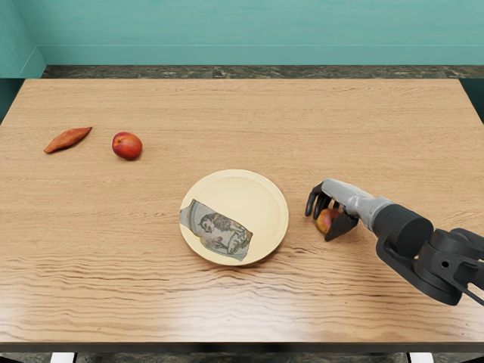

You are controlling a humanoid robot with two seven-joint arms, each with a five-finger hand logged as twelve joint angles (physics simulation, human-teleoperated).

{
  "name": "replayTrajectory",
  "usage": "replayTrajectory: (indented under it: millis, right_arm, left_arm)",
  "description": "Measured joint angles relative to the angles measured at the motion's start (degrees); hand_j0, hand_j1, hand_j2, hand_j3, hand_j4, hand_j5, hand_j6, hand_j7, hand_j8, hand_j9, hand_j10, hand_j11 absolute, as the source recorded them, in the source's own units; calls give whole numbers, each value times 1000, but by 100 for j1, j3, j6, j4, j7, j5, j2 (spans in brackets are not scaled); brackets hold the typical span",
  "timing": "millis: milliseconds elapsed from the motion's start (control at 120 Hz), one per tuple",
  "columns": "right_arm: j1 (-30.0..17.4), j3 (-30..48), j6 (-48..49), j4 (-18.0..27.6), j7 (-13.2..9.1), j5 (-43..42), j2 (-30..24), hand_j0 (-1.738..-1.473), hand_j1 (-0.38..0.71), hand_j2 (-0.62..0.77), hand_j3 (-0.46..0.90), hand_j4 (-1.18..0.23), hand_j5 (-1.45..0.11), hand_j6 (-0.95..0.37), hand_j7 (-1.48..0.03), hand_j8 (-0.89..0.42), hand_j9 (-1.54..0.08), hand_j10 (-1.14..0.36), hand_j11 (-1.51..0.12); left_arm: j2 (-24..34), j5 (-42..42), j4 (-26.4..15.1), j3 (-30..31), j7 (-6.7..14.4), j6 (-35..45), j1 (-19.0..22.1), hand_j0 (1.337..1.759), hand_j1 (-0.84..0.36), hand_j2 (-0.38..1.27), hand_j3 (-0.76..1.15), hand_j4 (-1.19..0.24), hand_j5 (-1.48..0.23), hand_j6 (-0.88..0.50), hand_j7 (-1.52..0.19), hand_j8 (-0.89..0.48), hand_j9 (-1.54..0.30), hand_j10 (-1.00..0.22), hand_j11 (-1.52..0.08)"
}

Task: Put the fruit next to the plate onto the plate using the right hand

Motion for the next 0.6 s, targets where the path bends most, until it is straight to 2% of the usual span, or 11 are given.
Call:
replayTrajectory:
  millis: [258, 600]
  right_arm:
    - [6, 6, 8, -1, -1, 12, -37, -1650, 179, 174, 0, -730, -949, -741, -947, -500, -961, -583, -972]
    - [73, 94, 174, -2, 2, 42, -64, -1654, 230, 289, 0, -716, -970, -727, -947, -480, -955, -575, -963]
  left_arm:
    - [0, 0, 0, 2, 0, -1, -3, 1658, 339, 2, 0, -8, -11, -8, -11, -8, -11, -8, -11]
    - [0, 0, 0, 2, 0, -2, -7, 1658, 339, 2, 0, -8, -11, -8, -11, -8, -11, -8, -11]
